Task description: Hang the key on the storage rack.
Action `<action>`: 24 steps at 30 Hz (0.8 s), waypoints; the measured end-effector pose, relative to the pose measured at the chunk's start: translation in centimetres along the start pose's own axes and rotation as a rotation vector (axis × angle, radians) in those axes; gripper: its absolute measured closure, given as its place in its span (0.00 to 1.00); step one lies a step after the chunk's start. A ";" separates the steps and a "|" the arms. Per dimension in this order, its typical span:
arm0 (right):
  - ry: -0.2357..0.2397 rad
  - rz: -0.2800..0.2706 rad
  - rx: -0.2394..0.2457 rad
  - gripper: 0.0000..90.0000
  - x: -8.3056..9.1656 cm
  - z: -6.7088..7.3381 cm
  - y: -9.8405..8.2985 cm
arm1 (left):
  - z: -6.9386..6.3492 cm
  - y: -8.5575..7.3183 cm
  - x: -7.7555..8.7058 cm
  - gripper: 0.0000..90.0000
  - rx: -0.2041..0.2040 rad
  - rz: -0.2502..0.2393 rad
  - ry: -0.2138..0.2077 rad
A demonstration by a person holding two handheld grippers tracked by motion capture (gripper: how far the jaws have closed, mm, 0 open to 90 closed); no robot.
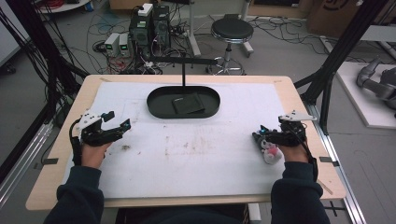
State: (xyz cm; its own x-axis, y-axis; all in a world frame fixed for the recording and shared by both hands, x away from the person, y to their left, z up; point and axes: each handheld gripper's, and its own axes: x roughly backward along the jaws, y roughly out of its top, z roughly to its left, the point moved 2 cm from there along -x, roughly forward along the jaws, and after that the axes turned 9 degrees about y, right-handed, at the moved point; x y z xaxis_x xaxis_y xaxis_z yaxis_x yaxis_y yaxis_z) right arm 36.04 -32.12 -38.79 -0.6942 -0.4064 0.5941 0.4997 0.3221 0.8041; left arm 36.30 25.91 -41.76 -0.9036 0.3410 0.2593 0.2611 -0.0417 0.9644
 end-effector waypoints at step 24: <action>0.035 0.261 -0.013 0.21 -2.7 1.0 -2.9 | -0.8 -0.1 -0.4 0.28 -0.032 0.022 -0.012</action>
State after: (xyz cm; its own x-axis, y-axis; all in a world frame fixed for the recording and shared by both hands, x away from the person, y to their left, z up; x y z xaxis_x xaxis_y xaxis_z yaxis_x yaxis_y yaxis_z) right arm 35.99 -31.13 -42.72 -0.5230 -0.3405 0.7814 0.6658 0.4091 0.6240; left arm 36.42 25.06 -41.92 -0.8937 0.3508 0.2798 0.2695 -0.0789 0.9598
